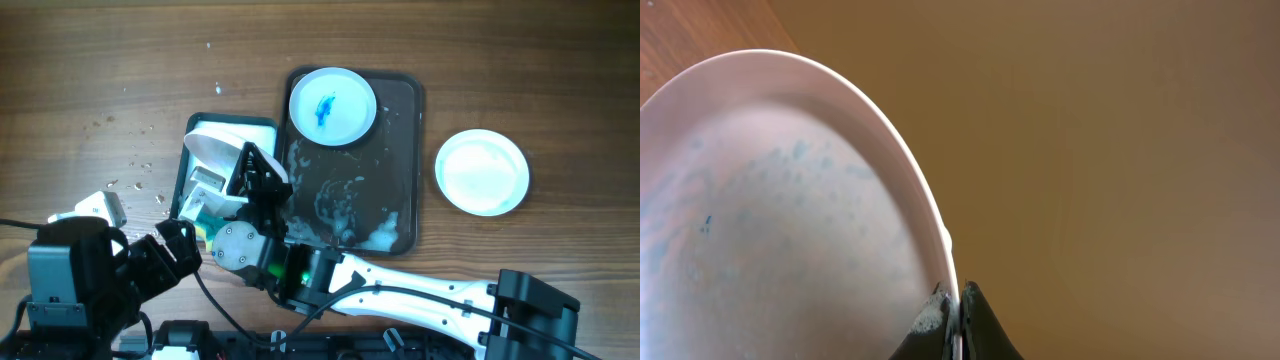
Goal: Clean dirty plates on tray and stack at the side
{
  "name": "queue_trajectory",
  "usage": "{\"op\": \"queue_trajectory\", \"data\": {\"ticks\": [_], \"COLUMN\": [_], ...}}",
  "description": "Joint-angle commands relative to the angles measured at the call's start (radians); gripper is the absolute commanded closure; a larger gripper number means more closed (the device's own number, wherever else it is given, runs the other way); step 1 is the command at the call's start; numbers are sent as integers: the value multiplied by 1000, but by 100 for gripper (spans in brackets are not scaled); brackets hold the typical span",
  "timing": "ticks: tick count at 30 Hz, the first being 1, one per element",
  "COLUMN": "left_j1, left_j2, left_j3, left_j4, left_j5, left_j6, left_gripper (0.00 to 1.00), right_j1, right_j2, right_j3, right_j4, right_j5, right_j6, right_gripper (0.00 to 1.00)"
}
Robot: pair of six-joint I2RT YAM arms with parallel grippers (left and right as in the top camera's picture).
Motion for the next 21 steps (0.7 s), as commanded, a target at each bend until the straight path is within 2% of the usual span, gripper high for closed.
{"op": "queue_trajectory", "data": {"ticks": [1,8,12,13,14,15,16,17,18,20,21], "left_j1": [5,5,5,5,5,5,5,5,5,5,5], "left_j2": [3,3,3,3,3,3,3,3,3,3,3], "left_j3": [3,3,3,3,3,3,3,3,3,3,3], "left_j4": [18,18,18,18,18,18,18,18,18,18,18], "left_j5": [5,5,6,5,5,6,6,6,5,5,6], "left_j6": [-3,-3,-3,-3,-3,-3,-3,-3,-3,-3,-3], "left_gripper": [0,0,0,0,0,0,0,0,0,0,0], "right_j1": [27,24,-9,-60,-136,-202,-236,-269,-288,-330,-340], "right_j2": [-11,-11,-11,-11,-11,-12,-16,-36,-54,-111,-145], "right_j3": [10,10,10,10,8,8,8,8,8,8,8], "right_j4": [6,6,17,8,-86,-211,-308,-489,-574,-667,-685], "right_j5": [-12,3,143,237,294,268,194,-31,-178,-597,-701], "right_j6": [-25,-40,-20,118,308,424,483,564,640,765,794], "right_gripper": [96,96,96,96,96,96,96,96,96,96,96]}}
